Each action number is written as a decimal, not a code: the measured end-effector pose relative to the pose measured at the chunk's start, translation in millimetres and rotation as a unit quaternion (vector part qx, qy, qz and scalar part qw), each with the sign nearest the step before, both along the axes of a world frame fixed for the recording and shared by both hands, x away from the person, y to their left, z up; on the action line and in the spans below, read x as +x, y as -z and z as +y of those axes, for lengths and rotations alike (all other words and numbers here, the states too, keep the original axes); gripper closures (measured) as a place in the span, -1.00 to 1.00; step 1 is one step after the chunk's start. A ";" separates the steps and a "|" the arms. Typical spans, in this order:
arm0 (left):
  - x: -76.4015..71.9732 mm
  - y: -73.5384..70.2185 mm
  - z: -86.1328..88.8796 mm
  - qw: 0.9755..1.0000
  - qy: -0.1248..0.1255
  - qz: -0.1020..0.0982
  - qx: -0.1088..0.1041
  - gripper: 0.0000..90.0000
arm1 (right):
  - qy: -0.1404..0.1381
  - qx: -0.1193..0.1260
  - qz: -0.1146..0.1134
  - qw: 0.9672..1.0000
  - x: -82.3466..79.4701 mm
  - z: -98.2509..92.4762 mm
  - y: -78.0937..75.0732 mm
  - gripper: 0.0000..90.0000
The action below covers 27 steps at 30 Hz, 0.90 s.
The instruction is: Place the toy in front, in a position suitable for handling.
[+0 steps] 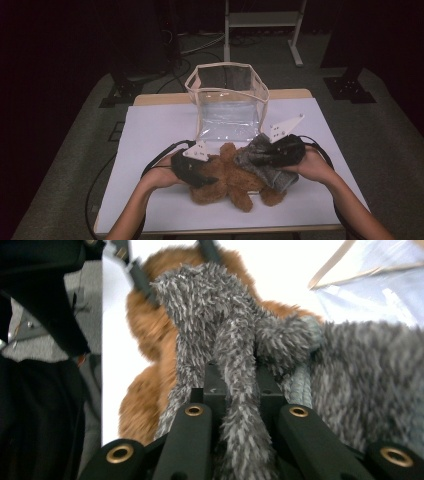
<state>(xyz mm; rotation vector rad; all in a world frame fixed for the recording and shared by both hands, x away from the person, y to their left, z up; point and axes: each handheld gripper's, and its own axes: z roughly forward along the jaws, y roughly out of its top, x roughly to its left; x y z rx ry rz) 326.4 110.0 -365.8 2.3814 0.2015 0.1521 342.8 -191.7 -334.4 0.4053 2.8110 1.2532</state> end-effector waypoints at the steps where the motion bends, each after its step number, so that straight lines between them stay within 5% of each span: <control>1: -0.4 0.4 1.1 1.000 0.005 -0.003 0.005 -0.18 | 0.010 0.005 0.000 1.000 8.4 2.0 -3.1 0.79; 8: -1.7 -0.2 3.8 1.000 0.004 -0.014 0.008 -0.20 | 0.013 -0.001 0.008 1.000 23.9 7.4 0.4 0.79; 15: 3.6 -7.5 7.3 1.000 -0.011 -0.027 0.006 -0.22 | 0.010 0.003 0.016 1.000 8.9 -5.6 12.2 0.79; 27: 7.6 -7.8 8.3 1.000 -0.009 -0.020 0.010 -0.22 | 0.040 0.057 0.025 0.997 -12.3 -48.1 30.9 0.79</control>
